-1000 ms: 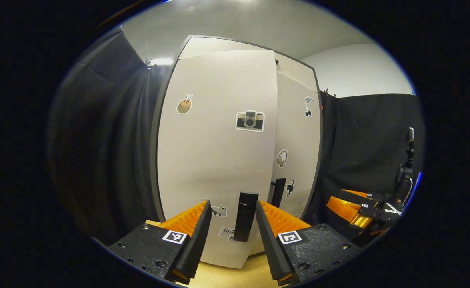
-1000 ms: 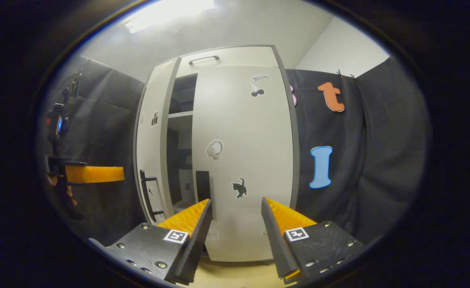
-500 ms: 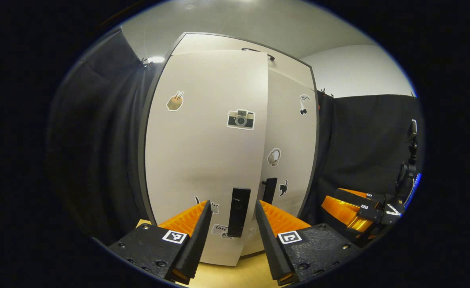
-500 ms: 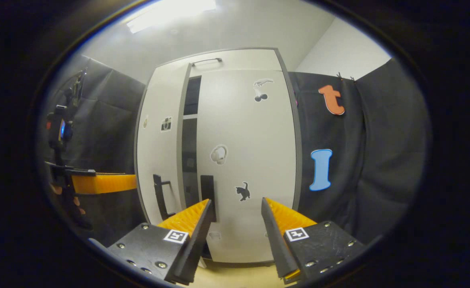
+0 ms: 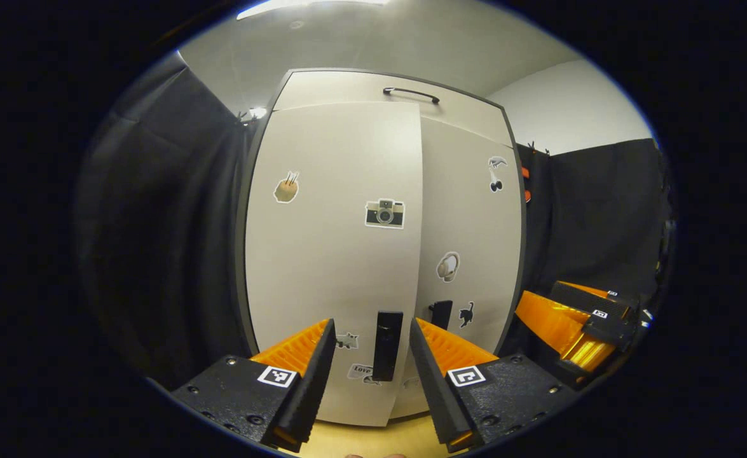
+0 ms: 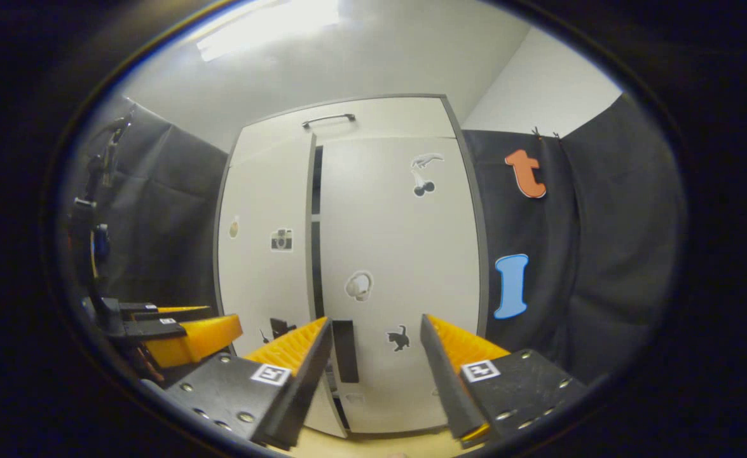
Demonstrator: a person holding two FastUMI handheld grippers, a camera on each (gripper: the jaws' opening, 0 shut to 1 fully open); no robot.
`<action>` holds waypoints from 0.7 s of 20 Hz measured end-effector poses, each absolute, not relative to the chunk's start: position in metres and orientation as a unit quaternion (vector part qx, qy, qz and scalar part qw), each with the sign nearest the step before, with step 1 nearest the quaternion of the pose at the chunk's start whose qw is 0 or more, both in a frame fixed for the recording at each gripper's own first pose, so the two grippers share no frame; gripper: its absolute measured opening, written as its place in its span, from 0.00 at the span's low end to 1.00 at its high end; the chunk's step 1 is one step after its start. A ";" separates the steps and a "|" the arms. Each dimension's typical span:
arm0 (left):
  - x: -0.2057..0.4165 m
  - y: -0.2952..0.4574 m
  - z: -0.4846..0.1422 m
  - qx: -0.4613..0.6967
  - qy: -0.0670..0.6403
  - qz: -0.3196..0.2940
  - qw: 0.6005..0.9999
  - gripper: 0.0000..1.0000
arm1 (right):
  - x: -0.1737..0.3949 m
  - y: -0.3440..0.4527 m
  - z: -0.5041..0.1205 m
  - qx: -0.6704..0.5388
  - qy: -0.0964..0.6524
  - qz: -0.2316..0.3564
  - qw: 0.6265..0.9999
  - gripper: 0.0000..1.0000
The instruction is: Grab one shoe with the right hand and put it into the shoe cabinet, grab the other shoe with the left hand and put it into the shoe cabinet; then close the right door with the right hand and the left door with the left hand.
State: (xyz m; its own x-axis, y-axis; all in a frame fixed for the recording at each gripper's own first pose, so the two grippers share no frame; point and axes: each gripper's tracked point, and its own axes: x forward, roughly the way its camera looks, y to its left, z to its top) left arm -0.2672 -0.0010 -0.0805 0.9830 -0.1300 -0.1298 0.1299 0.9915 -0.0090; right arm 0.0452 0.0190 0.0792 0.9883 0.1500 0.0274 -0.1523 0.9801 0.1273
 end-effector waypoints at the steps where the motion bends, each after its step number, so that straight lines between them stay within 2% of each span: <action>1: -0.268 -0.001 -0.080 0.005 0.062 -0.061 0.996 0.73 | 0.047 0.024 0.080 0.070 -0.008 0.080 0.994 1.00; 2: -0.270 -0.001 -0.079 0.009 0.059 -0.058 0.997 0.83 | 0.047 0.026 0.083 0.075 -0.008 0.082 0.994 1.00; 4: -0.274 -0.001 -0.079 0.014 0.058 -0.051 0.997 0.92 | 0.046 0.029 0.085 0.079 -0.010 0.082 0.993 1.00; 6: -0.276 -0.002 -0.078 0.016 0.055 -0.047 0.997 0.94 | 0.045 0.029 0.086 0.081 -0.010 0.082 0.993 1.00; 7: -0.277 -0.002 -0.078 0.016 0.054 -0.046 0.997 0.89 | 0.045 0.028 0.086 0.082 -0.010 0.082 0.993 1.00; 8: -0.278 -0.003 -0.078 0.017 0.053 -0.047 0.997 0.94 | 0.045 0.027 0.086 0.081 -0.010 0.080 0.993 1.00; 14: -0.275 -0.009 -0.080 0.014 0.059 -0.056 0.997 0.94 | 0.040 0.024 0.086 0.081 -0.009 0.079 0.994 1.00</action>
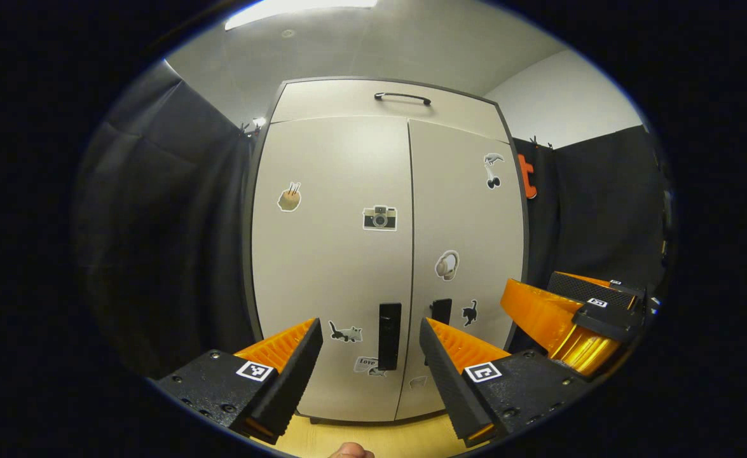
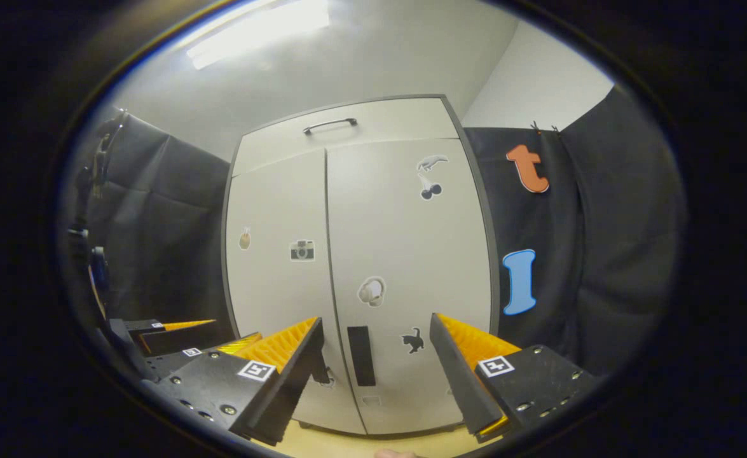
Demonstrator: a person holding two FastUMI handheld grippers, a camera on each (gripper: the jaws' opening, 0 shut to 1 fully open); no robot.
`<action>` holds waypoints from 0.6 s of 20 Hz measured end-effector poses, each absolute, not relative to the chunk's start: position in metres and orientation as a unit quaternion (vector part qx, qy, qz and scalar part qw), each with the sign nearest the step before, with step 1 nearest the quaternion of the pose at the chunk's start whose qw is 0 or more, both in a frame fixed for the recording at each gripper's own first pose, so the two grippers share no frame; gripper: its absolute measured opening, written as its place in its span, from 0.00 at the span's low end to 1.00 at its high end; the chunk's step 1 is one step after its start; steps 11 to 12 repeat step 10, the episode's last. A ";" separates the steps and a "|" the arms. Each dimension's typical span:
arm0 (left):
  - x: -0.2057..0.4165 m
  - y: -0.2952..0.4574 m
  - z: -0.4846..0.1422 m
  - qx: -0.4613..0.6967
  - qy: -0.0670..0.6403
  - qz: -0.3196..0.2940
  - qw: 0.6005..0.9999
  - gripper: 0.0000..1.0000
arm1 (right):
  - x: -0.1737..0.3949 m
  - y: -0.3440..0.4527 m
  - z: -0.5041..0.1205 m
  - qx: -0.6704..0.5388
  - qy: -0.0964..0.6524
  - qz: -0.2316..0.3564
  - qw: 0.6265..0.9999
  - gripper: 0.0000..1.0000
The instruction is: Grab one shoe with the right hand and put it into the shoe cabinet, grab the other shoe with the left hand and put it into the shoe cabinet; then close the right door with the right hand and the left door with the left hand.
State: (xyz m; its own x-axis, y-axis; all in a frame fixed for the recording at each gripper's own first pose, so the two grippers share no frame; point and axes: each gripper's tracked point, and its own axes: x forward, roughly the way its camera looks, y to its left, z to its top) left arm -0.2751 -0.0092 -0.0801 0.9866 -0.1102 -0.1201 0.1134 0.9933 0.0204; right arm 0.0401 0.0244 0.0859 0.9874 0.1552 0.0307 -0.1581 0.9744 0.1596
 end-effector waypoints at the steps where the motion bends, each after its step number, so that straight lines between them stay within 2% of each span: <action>1: -0.275 -0.009 -0.081 0.012 0.060 -0.057 0.996 0.94 | 0.039 0.025 0.085 0.080 -0.009 0.078 0.994 1.00; 3: -0.276 -0.008 -0.080 0.011 0.059 -0.058 0.997 0.94 | 0.037 0.024 0.084 0.077 -0.006 0.079 0.994 1.00; 4: -0.277 -0.008 -0.080 0.009 0.058 -0.058 0.997 0.94 | 0.036 0.024 0.083 0.076 -0.005 0.079 0.994 0.96; 5: -0.277 -0.007 -0.080 0.006 0.058 -0.058 0.997 0.94 | 0.035 0.025 0.083 0.074 -0.005 0.078 0.994 1.00; 7: -0.278 -0.006 -0.080 0.002 0.057 -0.058 0.997 0.94 | 0.033 0.023 0.083 0.071 -0.005 0.074 0.995 1.00; 8: -0.278 -0.005 -0.080 0.000 0.057 -0.058 0.997 0.94 | 0.031 0.022 0.083 0.070 -0.004 0.074 0.995 0.96; 9: -0.278 -0.006 -0.080 0.000 0.058 -0.059 0.997 0.94 | 0.031 0.022 0.082 0.070 -0.003 0.073 0.995 1.00; 12: -0.278 -0.005 -0.081 0.000 0.058 -0.059 0.997 0.94 | 0.029 0.021 0.082 0.070 -0.003 0.072 0.995 1.00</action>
